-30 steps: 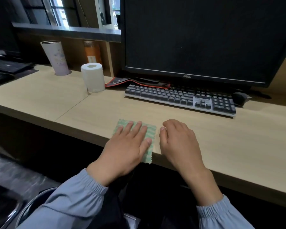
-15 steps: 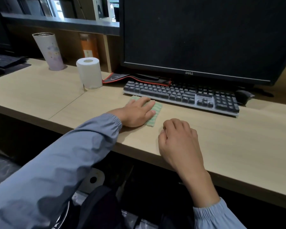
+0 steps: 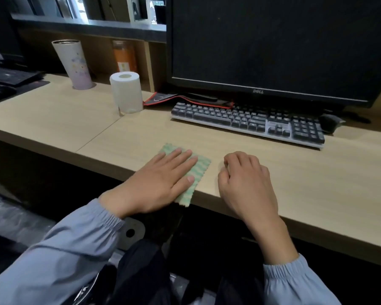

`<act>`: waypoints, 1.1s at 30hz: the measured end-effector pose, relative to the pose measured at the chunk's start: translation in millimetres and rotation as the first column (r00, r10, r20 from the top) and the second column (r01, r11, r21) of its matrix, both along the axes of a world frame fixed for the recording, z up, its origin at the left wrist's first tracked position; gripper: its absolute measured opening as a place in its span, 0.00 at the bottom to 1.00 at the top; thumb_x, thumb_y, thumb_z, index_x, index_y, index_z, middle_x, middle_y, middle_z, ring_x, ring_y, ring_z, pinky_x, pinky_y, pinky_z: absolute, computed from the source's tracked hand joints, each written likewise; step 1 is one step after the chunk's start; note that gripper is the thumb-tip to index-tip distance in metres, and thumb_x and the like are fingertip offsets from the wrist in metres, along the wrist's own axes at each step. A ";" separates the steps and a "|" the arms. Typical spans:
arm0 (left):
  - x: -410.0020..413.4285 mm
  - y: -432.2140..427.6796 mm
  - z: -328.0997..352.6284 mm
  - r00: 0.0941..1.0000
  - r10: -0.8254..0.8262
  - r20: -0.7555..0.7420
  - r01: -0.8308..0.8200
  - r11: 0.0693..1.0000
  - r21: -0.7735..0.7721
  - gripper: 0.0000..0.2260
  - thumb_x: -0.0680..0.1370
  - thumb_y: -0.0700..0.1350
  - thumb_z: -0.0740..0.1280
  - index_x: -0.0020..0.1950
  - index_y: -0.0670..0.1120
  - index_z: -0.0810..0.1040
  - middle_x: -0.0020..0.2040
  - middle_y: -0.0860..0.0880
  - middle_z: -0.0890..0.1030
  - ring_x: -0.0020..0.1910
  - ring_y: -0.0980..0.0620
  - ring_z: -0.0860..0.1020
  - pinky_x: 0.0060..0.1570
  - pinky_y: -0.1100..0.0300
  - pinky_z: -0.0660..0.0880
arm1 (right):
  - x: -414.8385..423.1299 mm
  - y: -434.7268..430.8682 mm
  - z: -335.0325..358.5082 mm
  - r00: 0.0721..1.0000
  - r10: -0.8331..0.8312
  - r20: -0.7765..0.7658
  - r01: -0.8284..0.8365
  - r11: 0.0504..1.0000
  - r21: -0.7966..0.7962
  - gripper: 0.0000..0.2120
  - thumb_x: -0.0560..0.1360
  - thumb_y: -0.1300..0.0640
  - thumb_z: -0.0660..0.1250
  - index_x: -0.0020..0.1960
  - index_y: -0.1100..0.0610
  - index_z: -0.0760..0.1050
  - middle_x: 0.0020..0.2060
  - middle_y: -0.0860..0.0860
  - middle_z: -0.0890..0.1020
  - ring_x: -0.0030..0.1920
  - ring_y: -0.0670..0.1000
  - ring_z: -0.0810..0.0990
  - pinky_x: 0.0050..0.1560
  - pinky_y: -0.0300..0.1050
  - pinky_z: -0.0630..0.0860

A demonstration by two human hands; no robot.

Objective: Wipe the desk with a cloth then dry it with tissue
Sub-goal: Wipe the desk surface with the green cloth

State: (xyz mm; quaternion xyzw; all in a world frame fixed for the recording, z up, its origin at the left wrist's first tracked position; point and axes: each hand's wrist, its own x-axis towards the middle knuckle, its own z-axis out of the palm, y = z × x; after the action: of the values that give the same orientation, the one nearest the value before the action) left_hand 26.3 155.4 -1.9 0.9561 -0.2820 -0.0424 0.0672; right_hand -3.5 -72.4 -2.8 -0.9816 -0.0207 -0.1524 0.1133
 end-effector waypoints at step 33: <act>154.5 106.8 18.2 0.987 0.109 -0.119 -0.103 0.993 0.055 0.25 0.88 0.58 0.47 0.85 0.59 0.45 0.86 0.58 0.46 0.84 0.56 0.43 0.81 0.54 0.42 | 8.7 40.8 -0.1 1.000 0.026 -0.014 -0.027 0.994 -0.101 0.13 0.84 0.47 0.50 0.58 0.49 0.72 0.57 0.46 0.75 0.58 0.51 0.72 0.60 0.51 0.69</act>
State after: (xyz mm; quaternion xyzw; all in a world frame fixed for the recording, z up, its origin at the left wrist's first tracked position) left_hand 180.7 262.2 16.3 0.9668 -0.2251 -0.1037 0.0630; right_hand 5.2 -31.5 -3.0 -0.9867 -0.0408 -0.1433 0.0655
